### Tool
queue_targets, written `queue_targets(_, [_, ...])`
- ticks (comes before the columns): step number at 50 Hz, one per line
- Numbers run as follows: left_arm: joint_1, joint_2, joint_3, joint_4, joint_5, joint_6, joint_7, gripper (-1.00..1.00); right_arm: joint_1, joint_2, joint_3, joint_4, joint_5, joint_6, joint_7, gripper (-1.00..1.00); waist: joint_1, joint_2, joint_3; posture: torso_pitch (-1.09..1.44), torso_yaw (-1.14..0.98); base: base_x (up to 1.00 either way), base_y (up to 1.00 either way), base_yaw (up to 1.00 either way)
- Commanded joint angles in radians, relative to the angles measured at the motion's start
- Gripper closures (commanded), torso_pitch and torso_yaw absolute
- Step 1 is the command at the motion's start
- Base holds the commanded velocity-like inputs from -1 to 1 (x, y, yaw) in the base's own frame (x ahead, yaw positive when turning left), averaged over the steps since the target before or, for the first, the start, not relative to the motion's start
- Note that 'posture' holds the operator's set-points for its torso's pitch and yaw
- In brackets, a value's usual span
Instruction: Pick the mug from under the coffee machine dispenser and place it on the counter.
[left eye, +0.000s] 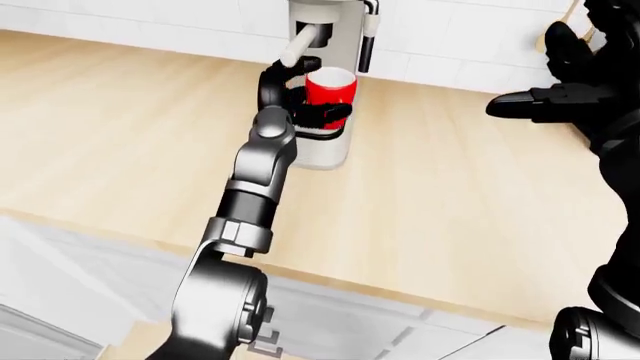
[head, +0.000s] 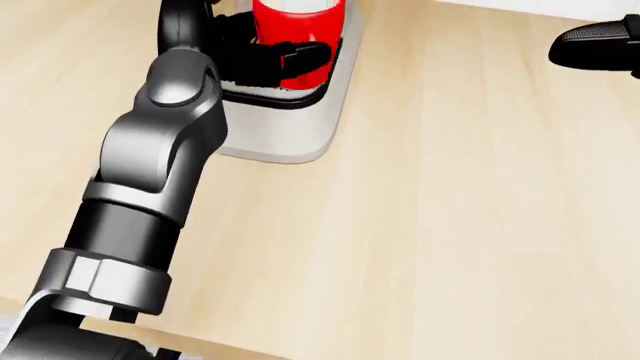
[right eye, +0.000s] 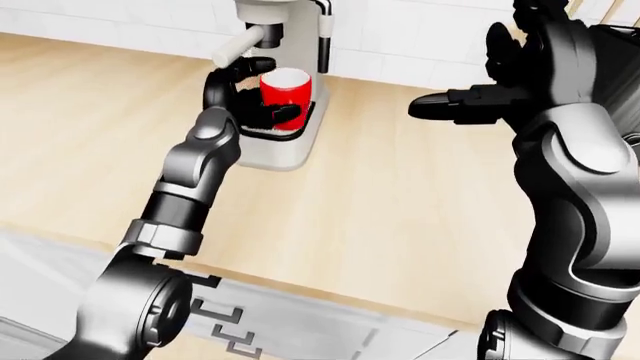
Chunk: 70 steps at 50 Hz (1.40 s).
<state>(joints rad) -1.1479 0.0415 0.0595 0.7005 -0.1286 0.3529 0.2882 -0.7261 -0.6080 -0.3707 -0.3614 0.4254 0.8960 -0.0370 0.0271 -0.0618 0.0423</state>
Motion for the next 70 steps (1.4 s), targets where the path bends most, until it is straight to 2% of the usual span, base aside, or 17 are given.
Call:
queue_targets(1, [-0.039,-0.002,-0.005,-0.039,-0.008,-0.02,-0.013,0.57,-0.028,-0.019,-0.017,-0.022,0.001,-0.025,-0.006,-1.0,-0.003,-0.003,-0.029,0.0,0.0,0.0,0.0,0.0])
queue_targets(5, [-0.036,-0.003,-0.007,-0.044,-0.006,-0.021,-0.012,0.78,-0.031,-0.023,-0.019,-0.025,0.009,-0.021,-0.009,-1.0,-0.003,-0.002,-0.028,0.0,0.0,0.0,0.0,0.0])
queue_targets(14, [-0.039,-0.002,-0.006,-0.072,-0.01,0.0,-0.011,1.0,-0.035,-0.03,-0.018,-0.026,0.02,-0.02,-0.014,-1.0,-0.004,0.0,-0.027,0.0,0.0,0.0,0.0,0.0])
queue_targets(22, [-0.035,0.006,-0.004,-0.124,-0.017,0.037,-0.011,1.0,-0.038,-0.033,-0.016,-0.023,0.023,-0.021,-0.016,-1.0,-0.005,0.001,-0.026,0.0,0.0,0.0,0.0,0.0])
queue_targets(33, [0.025,0.05,0.003,-0.391,-0.029,0.221,-0.026,1.0,-0.044,-0.039,-0.016,-0.029,0.027,-0.014,-0.019,-1.0,-0.01,0.007,-0.021,0.0,0.0,0.0,0.0,0.0])
queue_targets(39, [0.054,0.079,0.009,-0.465,-0.022,0.271,-0.046,1.0,-0.049,-0.04,-0.013,-0.029,0.028,-0.011,-0.02,-1.0,-0.011,0.011,-0.02,0.0,0.0,0.0,0.0,0.0])
queue_targets(57, [0.104,0.195,0.07,-0.506,-0.017,0.29,-0.085,1.0,-0.05,-0.035,-0.01,-0.03,0.017,-0.011,-0.016,-1.0,-0.013,0.019,-0.019,0.0,0.0,0.0,0.0,0.0])
queue_targets(70, [0.144,0.27,0.104,-0.483,0.0,0.256,-0.106,1.0,-0.055,-0.035,-0.009,-0.026,0.012,-0.012,-0.011,-1.0,-0.013,0.026,-0.021,0.0,0.0,0.0,0.0,0.0])
